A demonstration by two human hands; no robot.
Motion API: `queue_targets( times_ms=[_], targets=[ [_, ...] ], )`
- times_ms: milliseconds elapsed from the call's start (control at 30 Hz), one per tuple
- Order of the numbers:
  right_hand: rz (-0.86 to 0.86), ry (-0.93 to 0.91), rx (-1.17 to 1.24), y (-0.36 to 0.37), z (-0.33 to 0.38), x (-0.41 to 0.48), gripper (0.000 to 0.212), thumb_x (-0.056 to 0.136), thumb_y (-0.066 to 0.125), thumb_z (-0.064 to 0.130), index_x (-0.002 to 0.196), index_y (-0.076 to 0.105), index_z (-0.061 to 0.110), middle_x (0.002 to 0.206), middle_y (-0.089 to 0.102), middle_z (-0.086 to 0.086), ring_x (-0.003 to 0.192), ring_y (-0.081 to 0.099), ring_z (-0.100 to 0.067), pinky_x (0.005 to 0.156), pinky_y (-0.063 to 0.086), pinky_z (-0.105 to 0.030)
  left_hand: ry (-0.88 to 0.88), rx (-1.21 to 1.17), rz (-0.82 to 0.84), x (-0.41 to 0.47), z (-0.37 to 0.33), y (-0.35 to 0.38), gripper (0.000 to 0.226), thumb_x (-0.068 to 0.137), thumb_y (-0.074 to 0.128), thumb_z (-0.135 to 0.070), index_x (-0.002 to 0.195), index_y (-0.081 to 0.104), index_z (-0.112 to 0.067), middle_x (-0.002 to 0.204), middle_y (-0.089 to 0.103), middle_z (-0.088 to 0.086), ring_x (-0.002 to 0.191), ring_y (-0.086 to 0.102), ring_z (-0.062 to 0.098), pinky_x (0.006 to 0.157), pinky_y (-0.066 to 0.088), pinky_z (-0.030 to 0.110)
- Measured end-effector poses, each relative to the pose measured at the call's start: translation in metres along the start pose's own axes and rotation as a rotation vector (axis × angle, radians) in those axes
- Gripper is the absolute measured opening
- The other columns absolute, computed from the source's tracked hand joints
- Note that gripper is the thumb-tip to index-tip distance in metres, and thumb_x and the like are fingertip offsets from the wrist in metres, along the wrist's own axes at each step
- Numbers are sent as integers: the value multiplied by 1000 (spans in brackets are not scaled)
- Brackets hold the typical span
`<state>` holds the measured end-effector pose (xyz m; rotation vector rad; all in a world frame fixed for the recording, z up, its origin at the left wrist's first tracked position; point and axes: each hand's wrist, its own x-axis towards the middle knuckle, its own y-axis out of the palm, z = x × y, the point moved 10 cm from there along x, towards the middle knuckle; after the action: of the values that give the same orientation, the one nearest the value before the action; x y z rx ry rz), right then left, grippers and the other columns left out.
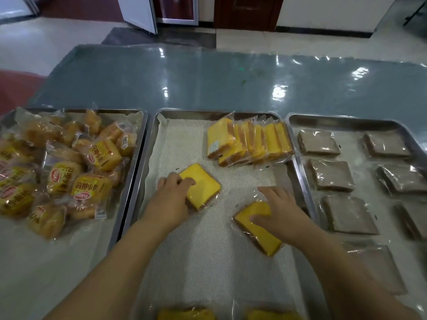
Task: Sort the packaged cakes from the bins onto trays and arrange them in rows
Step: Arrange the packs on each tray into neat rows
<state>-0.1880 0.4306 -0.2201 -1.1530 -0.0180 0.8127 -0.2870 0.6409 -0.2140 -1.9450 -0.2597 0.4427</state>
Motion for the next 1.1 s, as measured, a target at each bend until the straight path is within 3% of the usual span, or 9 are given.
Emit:
queue_targets(
  times_ms=[100, 200, 333, 500, 667, 900, 1100],
  targets=[
    [99, 32, -48, 15, -5, -11, 100, 70, 73, 56, 148, 14, 32, 152, 11, 5, 140, 12, -24, 113, 24, -48, 118, 194, 153, 16, -7, 0, 83, 82, 62, -16, 148, 16, -35, 153, 5, -3, 135, 10, 28, 112, 22, 40],
    [111, 59, -133, 26, -9, -17, 110, 66, 74, 60, 148, 5, 34, 151, 6, 0, 139, 10, -27, 114, 19, -51, 191, 377, 283, 33, -16, 9, 101, 80, 68, -19, 149, -5, -37, 157, -14, -6, 143, -12, 31, 116, 2, 47],
    [55, 91, -170, 29, -11, -20, 109, 69, 71, 60, 148, 0, 37, 146, 12, -7, 134, 16, -29, 111, 21, -50, 282, 498, 400, 46, -29, 27, 103, 78, 71, -38, 150, -3, -32, 159, -5, -5, 144, -15, 29, 117, -7, 51],
    [63, 68, -165, 23, -9, -20, 107, 70, 72, 54, 149, 5, 32, 147, 21, -2, 136, 18, -25, 112, 15, -50, 294, 557, 321, 45, -30, 20, 96, 74, 69, -48, 149, 12, -29, 153, 17, 1, 143, 9, 27, 117, -1, 51],
    [121, 15, -184, 24, -7, -29, 109, 71, 77, 42, 150, 4, 28, 152, 20, 5, 140, 16, -22, 113, 12, -52, 250, 502, 248, 11, -21, 19, 91, 68, 65, -61, 141, 24, -27, 136, 34, 3, 130, 31, 26, 116, 13, 50],
    [160, -114, -258, 41, -1, -52, 103, 75, 77, 30, 151, 7, 26, 155, 20, 6, 143, 13, -19, 117, 5, -46, 186, 330, 202, -66, -20, 27, 81, 72, 63, -58, 137, 28, -26, 130, 35, 3, 121, 36, 23, 103, 30, 37],
    [176, -145, -284, 45, 3, -77, 98, 75, 75, 23, 151, 11, 24, 155, 21, 3, 144, 13, -19, 117, 1, -41, 188, 331, 236, -99, -30, 34, 83, 72, 67, -56, 139, 28, -26, 132, 31, 2, 121, 35, 22, 91, 41, 35]
  ],
)
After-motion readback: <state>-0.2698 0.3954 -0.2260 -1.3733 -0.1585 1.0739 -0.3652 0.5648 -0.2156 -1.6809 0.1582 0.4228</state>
